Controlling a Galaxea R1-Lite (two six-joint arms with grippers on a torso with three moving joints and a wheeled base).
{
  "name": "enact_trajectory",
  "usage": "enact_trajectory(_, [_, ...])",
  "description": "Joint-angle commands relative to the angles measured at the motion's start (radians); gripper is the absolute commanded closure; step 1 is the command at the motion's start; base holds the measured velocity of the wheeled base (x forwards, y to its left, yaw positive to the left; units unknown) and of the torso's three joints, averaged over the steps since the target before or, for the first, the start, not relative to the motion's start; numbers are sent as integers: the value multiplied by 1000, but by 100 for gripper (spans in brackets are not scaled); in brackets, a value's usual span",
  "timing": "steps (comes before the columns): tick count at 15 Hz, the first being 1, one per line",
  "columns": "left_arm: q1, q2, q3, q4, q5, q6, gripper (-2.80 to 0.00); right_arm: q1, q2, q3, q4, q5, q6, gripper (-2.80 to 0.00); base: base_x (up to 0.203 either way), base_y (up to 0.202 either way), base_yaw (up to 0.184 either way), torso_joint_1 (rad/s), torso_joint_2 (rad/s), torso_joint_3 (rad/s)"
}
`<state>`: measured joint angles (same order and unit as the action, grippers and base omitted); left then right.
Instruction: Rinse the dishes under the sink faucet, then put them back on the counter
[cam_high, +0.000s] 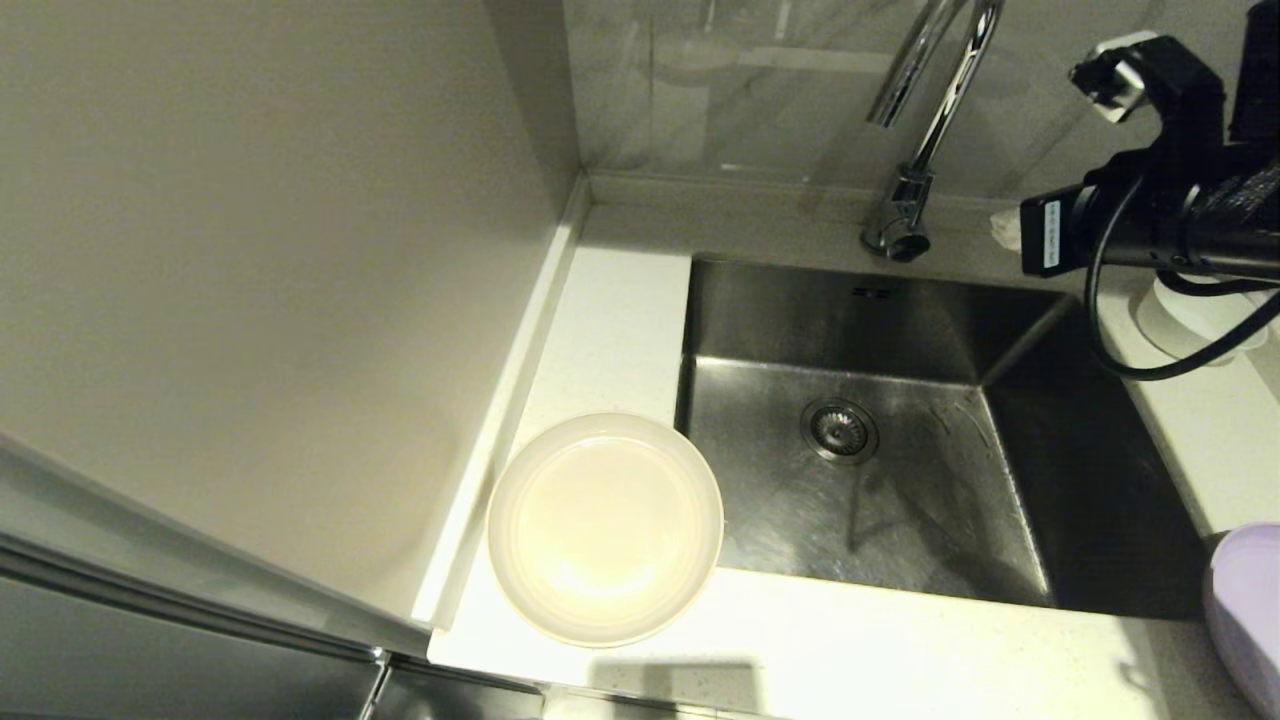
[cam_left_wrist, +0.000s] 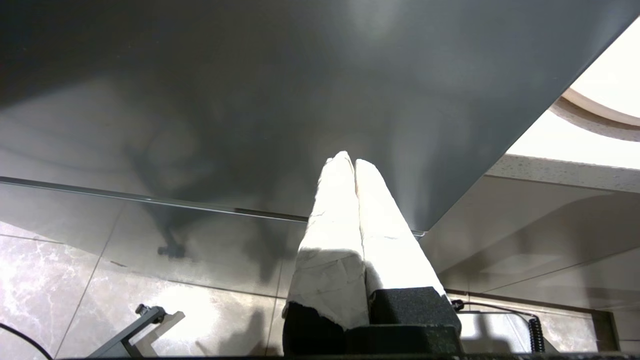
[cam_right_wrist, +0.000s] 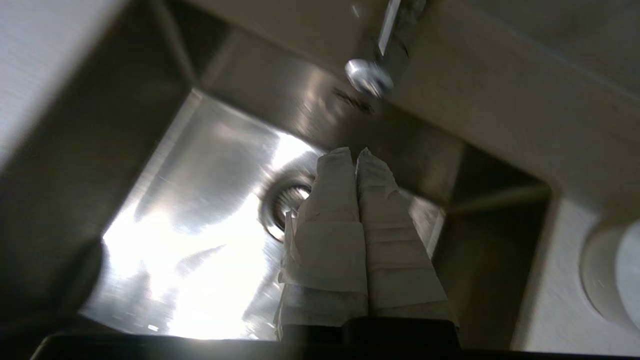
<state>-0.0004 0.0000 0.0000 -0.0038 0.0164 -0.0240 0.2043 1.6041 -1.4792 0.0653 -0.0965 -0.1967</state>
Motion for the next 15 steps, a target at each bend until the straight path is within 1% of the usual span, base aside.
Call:
enact_trajectory(1, [0, -2, 0, -1, 0, -1, 0, 4, -113, 44, -16, 61, 9, 0, 0, 0, 0, 0, 0, 0])
enact_trajectory(3, [0, -2, 0, -1, 0, -1, 0, 19, -208, 162, -108, 120, 6, 0, 0, 0, 0, 0, 0, 0])
enact_trajectory(4, [0, -2, 0, -1, 0, -1, 0, 34, -263, 226, -163, 131, 3, 0, 0, 0, 0, 0, 0, 0])
enact_trajectory(6, [0, -2, 0, -1, 0, -1, 0, 50, -372, 366, -231, 141, -2, 0, 0, 0, 0, 0, 0, 0])
enact_trajectory(8, [0, -2, 0, -1, 0, -1, 0, 53, -479, 545, -255, 145, -3, 0, 0, 0, 0, 0, 0, 0])
enact_trajectory(10, [0, -2, 0, -1, 0, -1, 0, 51, -599, 759, -266, 145, -4, 0, 0, 0, 0, 0, 0, 0])
enact_trajectory(11, [0, -2, 0, -1, 0, -1, 0, 47, -658, 857, -273, 144, -5, 0, 0, 0, 0, 0, 0, 0])
enact_trajectory(13, [0, -2, 0, -1, 0, -1, 0, 1, -786, 1044, -307, 146, -7, 0, 0, 0, 0, 0, 0, 0])
enact_trajectory(15, [0, -2, 0, -1, 0, -1, 0, -43, -922, 1169, -323, 145, -2, 0, 0, 0, 0, 0, 0, 0])
